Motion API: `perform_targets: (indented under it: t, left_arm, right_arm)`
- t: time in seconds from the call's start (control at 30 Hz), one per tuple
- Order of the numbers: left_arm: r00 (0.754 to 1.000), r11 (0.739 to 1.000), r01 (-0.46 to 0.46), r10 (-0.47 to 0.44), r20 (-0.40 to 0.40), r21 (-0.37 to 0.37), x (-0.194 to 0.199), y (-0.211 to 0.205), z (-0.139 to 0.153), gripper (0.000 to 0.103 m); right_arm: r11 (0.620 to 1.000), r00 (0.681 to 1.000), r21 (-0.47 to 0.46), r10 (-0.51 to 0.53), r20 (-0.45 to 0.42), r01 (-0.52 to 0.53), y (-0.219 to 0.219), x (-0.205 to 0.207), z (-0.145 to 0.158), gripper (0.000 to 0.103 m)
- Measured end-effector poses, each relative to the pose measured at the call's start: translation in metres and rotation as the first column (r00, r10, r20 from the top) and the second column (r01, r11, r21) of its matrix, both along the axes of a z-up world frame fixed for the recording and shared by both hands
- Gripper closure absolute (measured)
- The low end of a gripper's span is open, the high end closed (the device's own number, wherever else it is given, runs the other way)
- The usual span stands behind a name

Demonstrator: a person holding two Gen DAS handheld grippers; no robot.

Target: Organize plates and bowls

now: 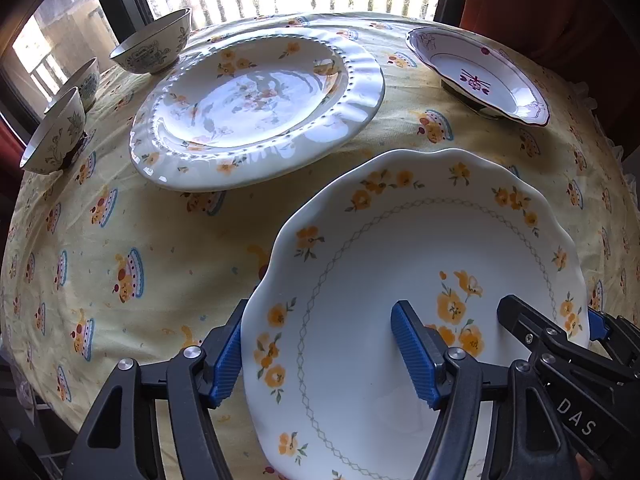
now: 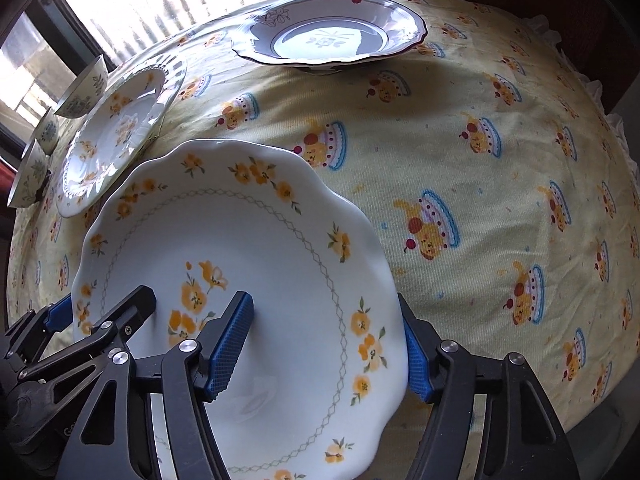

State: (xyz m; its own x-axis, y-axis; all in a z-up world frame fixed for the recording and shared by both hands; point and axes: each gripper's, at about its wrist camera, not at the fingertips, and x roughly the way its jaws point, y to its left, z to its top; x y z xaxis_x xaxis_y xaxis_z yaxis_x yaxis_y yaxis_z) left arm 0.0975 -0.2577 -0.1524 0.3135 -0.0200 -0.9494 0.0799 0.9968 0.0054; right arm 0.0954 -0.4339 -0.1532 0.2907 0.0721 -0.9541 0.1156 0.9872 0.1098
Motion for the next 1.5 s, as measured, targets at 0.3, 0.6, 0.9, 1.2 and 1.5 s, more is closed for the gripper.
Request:
perform_targets:
  t: [0.3,0.6,0.9,1.2,1.5]
  left_arm:
    - [0.999,0.999,-0.032,0.033,-0.023,0.019,0.001,0.000,0.004,0.034]
    - [1.000,0.999,-0.026,0.026,-0.016,-0.020,-0.001,0.016,0.018,0.034]
    - [0.999,0.997,0.032,-0.032,-0.003,-0.070,0.000,0.051,0.036,0.034]
    - [1.000,0.998,0.009,-0.009,0.009,-0.064,0.001,0.118,0.045,0.034]
    - [1.000,0.998,-0.015,0.017,0.023,-0.056,0.009,0.185,0.047,0.034]
  right_arm:
    - [1.000,1.000,-0.027,0.005,0.001,-0.005,0.005,-0.001,0.004,0.034]
    - [0.999,0.999,-0.044,-0.017,0.028,0.018,0.014,-0.003,0.020,0.035]
    - [0.993,0.995,-0.071,-0.093,0.043,0.096,0.040,-0.014,0.040,0.035]
    - [0.993,0.995,-0.067,-0.090,0.041,0.093,0.108,-0.016,0.046,0.035]
    - [0.997,0.998,-0.066,-0.047,0.048,0.050,0.186,-0.008,0.046,0.035]
